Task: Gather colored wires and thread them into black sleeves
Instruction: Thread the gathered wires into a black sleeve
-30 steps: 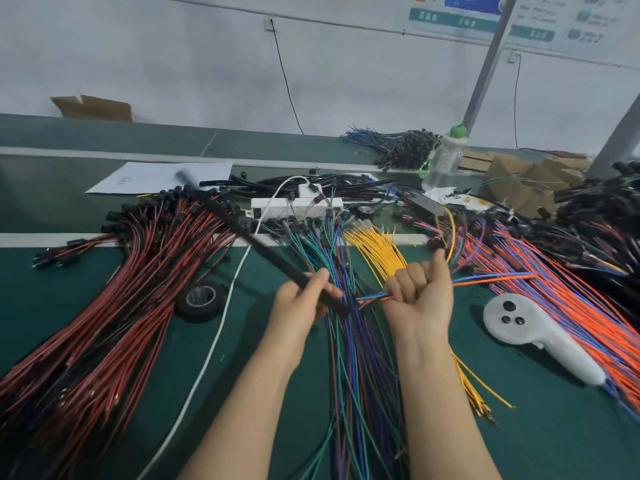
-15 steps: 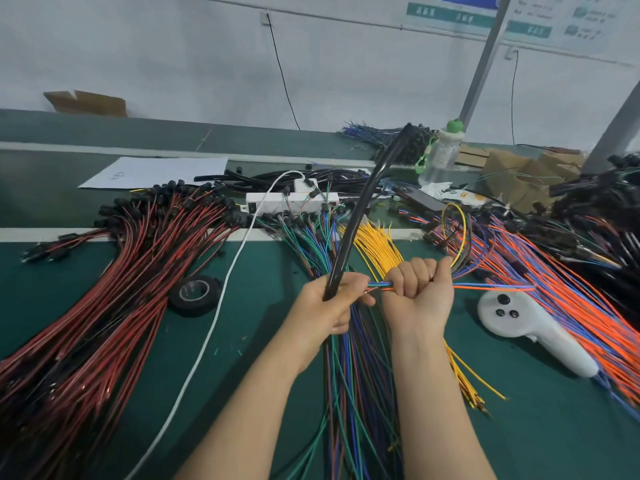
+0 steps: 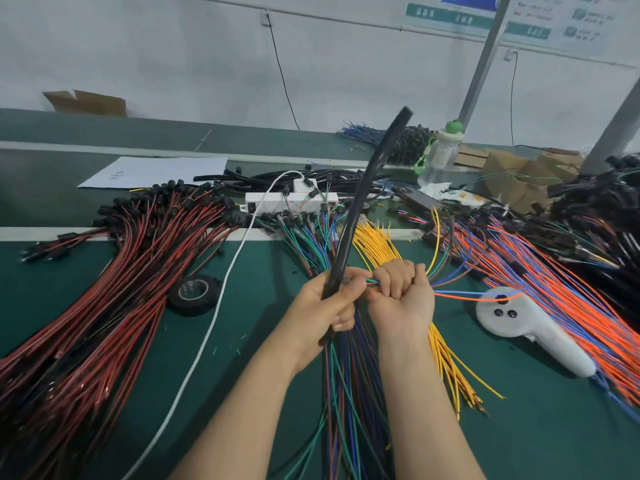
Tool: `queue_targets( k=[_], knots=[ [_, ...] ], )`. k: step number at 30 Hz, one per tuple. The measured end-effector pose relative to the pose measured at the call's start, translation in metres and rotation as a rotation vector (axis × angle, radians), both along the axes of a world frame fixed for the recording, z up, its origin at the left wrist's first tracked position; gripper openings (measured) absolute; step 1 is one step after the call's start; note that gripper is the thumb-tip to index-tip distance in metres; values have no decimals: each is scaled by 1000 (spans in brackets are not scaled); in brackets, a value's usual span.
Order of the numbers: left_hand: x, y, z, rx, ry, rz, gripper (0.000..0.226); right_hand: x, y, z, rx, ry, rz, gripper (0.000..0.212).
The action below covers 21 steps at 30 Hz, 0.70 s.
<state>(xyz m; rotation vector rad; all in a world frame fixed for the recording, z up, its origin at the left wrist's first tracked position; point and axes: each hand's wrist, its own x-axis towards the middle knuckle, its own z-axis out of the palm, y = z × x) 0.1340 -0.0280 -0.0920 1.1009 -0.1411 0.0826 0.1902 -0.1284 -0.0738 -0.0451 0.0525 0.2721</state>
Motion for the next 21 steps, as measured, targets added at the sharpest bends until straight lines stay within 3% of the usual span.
queue_targets(
  k=[4, 9, 14, 21],
  knots=[
    [0, 2, 0, -106, -29, -76, 14, -1, 3, -2, 85, -2, 26, 49],
    [2, 4, 0, -191, -16, -91, 13, -3, 13, -7, -30, -26, 101, 56],
    [2, 5, 0, -265, 8, -117, 19, -7, 13, -2, 16, -26, 87, 57],
    [0, 5, 1, -212, 20, -90, 14, -8, 15, 2, -11, -10, 88, 51]
  ],
)
